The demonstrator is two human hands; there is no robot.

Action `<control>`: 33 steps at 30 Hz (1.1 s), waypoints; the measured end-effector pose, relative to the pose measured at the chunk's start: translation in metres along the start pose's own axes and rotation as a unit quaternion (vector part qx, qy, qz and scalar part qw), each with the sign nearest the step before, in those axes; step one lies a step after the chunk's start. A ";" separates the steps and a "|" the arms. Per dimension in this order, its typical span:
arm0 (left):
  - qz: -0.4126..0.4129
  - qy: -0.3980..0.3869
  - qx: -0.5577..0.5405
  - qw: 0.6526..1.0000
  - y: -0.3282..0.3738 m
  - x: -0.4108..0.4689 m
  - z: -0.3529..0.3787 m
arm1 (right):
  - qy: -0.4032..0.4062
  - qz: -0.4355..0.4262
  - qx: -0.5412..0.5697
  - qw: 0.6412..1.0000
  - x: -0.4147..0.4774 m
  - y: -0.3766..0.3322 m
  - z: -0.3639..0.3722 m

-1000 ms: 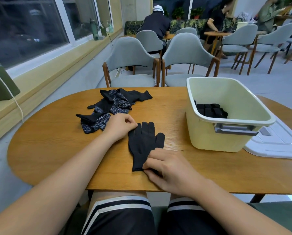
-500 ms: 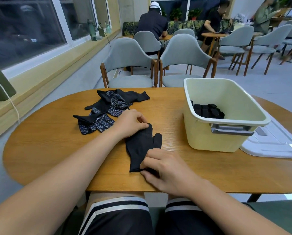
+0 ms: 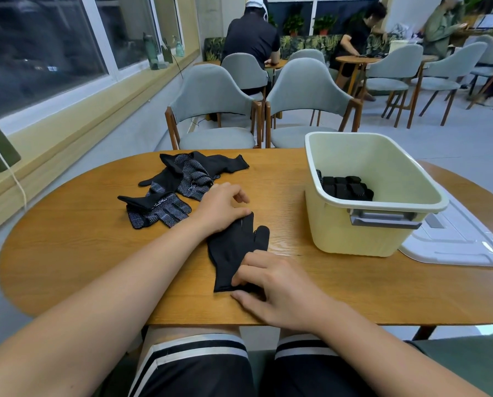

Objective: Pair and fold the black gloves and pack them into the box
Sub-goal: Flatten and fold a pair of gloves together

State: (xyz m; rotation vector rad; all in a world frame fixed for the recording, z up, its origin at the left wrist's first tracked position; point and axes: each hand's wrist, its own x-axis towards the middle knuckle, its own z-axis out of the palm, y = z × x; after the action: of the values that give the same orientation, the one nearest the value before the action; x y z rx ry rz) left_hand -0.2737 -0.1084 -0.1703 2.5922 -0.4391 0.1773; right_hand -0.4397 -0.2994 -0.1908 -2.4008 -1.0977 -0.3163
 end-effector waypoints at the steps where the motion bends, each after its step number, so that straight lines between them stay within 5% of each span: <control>1: 0.010 0.004 0.000 1.000 0.003 -0.001 -0.001 | -0.001 0.001 0.001 1.000 0.000 0.000 0.000; 13: 0.041 -0.131 0.009 0.991 0.032 -0.015 -0.013 | -0.005 0.002 -0.005 1.000 0.001 -0.001 -0.002; 33: 0.024 -0.171 0.067 0.983 0.046 -0.009 -0.019 | 0.003 0.008 0.002 1.000 0.000 -0.003 -0.003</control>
State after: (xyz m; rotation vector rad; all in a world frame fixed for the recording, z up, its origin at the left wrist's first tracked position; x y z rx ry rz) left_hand -0.2989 -0.1339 -0.1346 2.7535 -0.6304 -0.2359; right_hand -0.4424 -0.2993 -0.1872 -2.4035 -1.0759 -0.3150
